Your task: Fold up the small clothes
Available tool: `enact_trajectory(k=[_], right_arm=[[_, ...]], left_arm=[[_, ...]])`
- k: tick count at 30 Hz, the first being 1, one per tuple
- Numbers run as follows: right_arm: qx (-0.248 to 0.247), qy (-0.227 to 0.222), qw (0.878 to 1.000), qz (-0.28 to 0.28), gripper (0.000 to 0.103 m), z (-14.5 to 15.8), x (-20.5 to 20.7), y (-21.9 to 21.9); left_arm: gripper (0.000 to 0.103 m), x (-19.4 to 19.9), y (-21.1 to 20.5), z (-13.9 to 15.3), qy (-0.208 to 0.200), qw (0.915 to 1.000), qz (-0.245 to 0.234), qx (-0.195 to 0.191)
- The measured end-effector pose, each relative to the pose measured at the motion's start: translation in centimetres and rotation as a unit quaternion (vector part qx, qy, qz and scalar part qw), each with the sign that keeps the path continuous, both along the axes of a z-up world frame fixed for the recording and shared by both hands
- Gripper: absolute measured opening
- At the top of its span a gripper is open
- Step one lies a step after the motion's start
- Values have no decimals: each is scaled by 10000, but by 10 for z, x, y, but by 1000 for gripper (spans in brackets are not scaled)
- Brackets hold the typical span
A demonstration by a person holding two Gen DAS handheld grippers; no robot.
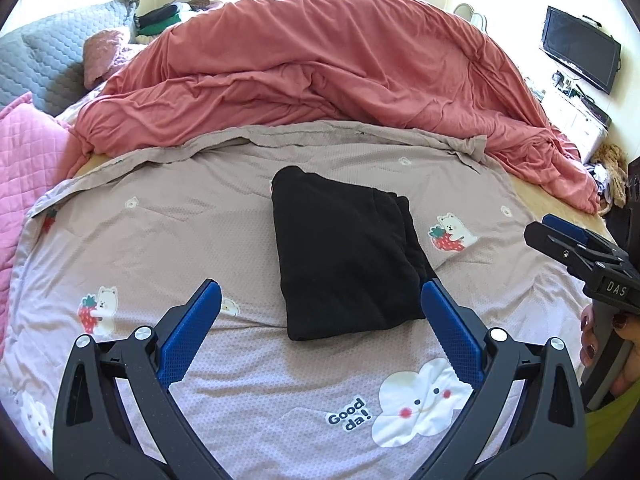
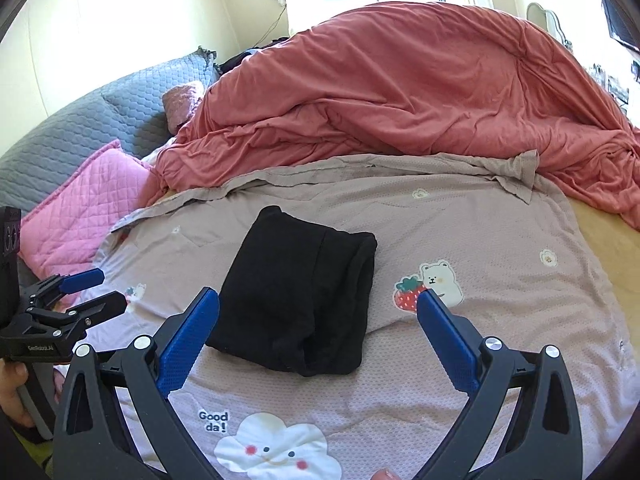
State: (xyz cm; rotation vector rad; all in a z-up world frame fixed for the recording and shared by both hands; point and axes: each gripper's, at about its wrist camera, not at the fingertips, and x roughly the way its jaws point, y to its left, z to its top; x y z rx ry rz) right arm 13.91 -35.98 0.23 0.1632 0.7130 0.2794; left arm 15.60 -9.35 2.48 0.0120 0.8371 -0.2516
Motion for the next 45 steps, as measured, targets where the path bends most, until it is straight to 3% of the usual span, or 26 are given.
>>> enact_trajectory(k=[11,16,29,35,40,45], right_arm=[[-144,305,9994,7,99,-31,16,8],[-284,620,9977,27,99,-57,42,15],[116,1320,9910,-178,99,-106,126,12],[205,1494,9886,28,99,-121,157,20],[183,1787,9837,123,99,-141,178,26],[517,2082,9766,161,98,-159,192,28]], left_arm=[[94,16,8,-35,284,9994,158,-71],[94,40,12,-57,549,9981,185,-202],[94,105,13,-108,1160,9925,83,-383],[94,123,8,-130,1419,9882,-14,-576],[94,131,6,-152,1661,9807,-122,-1023],[95,134,10,-163,1795,9737,-95,-1402]])
